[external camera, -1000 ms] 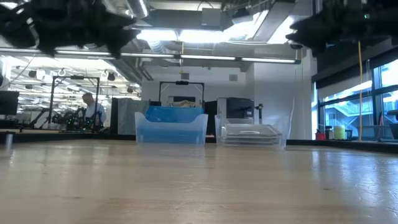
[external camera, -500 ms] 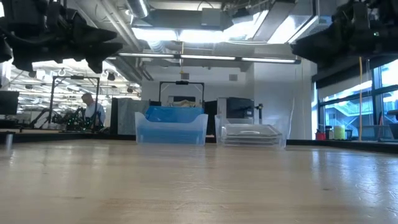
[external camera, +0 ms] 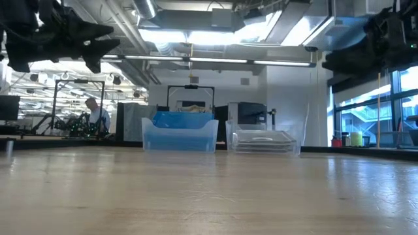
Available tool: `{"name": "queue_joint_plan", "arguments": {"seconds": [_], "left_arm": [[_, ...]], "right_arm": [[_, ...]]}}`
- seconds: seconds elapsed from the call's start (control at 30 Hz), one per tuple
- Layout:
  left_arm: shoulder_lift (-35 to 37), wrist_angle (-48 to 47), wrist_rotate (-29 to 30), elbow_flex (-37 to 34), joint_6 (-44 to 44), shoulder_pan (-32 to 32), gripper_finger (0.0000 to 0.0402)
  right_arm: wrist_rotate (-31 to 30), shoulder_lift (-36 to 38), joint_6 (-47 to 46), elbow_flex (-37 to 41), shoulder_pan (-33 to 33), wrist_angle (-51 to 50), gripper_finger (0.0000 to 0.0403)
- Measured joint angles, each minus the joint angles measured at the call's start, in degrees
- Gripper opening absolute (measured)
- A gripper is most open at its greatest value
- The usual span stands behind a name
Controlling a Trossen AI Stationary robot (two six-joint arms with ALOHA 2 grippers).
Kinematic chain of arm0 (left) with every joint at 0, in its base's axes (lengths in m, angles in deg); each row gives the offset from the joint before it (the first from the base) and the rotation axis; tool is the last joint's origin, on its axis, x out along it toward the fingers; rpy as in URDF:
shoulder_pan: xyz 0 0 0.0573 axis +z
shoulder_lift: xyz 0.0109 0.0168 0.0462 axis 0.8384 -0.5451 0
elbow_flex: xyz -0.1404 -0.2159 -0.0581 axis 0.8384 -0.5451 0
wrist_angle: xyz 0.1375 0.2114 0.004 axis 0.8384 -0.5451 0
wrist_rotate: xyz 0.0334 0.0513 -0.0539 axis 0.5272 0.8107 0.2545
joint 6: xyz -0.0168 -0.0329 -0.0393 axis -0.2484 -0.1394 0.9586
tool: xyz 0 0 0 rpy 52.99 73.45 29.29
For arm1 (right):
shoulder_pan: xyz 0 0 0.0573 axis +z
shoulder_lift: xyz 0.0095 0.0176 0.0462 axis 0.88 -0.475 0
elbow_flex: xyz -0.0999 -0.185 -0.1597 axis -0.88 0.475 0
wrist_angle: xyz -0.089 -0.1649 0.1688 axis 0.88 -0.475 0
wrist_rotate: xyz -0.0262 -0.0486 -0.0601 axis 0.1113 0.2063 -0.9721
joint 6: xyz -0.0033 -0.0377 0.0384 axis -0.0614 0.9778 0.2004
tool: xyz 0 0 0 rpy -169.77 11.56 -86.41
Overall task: Pick & place jewel cases by type
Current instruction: Return to Home Position
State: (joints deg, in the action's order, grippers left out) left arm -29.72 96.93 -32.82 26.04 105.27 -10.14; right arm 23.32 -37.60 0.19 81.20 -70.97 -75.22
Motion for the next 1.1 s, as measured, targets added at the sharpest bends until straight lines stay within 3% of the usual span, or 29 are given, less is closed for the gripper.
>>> {"name": "queue_joint_plan", "arguments": {"seconds": [0.07, 0.2, 0.53, 0.73, 0.97, 1.1], "left_arm": [[2.0, -0.34, 1.58, 0.0, 0.3, -0.39, 0.0171], [4.81, -3.17, 11.8, 0.0, -1.17, -4.15, 0.0173], [5.58, -11.9, 33.66, 0.0, -8.99, -22.49, 0.0169], [7.31, -12.66, 36.45, 0.0, -13.59, -27.91, 0.0169], [15.61, -18.9, 32.98, 0.0, -13.63, -28.37, 0.0169], [16.96, -23.48, 37.1, 0.0, -12.23, -28.36, 0.0169]], "right_arm": [[0.16, 0.26, 0.17, -0.14, 0.01, 0.54, 0.0179], [0.44, 0.28, 0.17, -0.12, 0.01, 3.52, 0.0179], [2.46, 0.26, 0.23, -0.14, 0.01, 1.93, 0.0179], [3.99, 0.26, 0.62, -0.14, 0.0, 1.36, 0.0179], [6.22, 0.26, 0.54, -0.14, 0.01, 1.74, 0.0179], [6.17, 0.26, 0.47, -0.14, 0.01, 1.76, 0.0179]]}}
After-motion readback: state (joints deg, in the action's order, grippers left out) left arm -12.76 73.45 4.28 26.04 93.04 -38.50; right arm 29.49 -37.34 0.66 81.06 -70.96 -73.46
